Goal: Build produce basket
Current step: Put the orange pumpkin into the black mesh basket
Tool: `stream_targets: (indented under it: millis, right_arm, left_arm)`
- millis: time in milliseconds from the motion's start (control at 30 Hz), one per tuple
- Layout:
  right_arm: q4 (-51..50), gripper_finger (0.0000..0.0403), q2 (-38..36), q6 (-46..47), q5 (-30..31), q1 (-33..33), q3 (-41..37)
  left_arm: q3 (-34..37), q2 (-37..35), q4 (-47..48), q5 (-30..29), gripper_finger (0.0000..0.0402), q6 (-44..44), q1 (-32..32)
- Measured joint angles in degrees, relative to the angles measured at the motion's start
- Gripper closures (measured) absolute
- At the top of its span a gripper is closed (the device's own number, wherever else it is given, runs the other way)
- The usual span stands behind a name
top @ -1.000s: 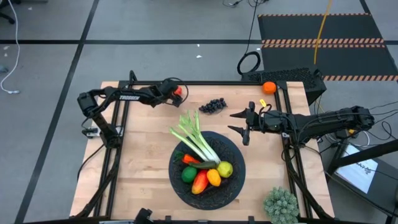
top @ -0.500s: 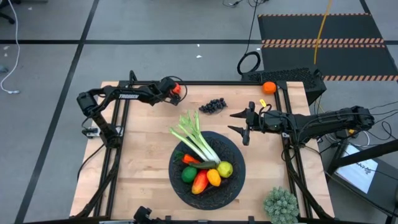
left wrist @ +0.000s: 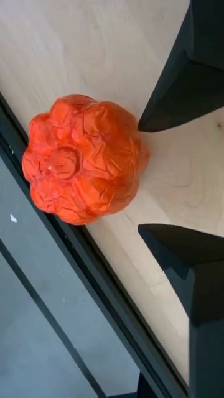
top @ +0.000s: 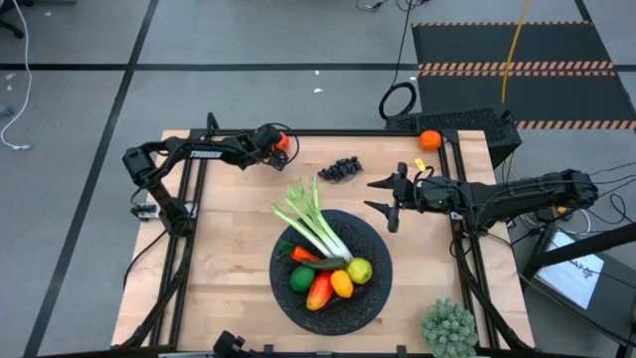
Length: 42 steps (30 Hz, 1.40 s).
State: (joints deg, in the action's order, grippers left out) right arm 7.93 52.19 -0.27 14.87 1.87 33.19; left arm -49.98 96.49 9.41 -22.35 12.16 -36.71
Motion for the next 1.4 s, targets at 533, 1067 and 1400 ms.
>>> stream_targets:
  millis: [533, 1067, 1400]
  right_arm:
    - [0.01, 0.0177, -0.01, 0.02, 0.00, 0.00, 0.00]
    - [-0.01, 0.0177, 0.01, 0.02, 0.00, 0.00, 0.00]
    - [-0.01, 0.0177, -0.01, 0.02, 0.00, 0.00, 0.00]
  left_arm:
    - [0.00, -0.02, -0.82, 1.36, 0.0174, 0.68, 0.04]
    - [0.02, -0.02, -3.91, 4.27, 0.0008, 3.61, 0.09]
    - [0.03, 4.08, -7.98, 4.50, 0.0016, 2.95, -1.52]
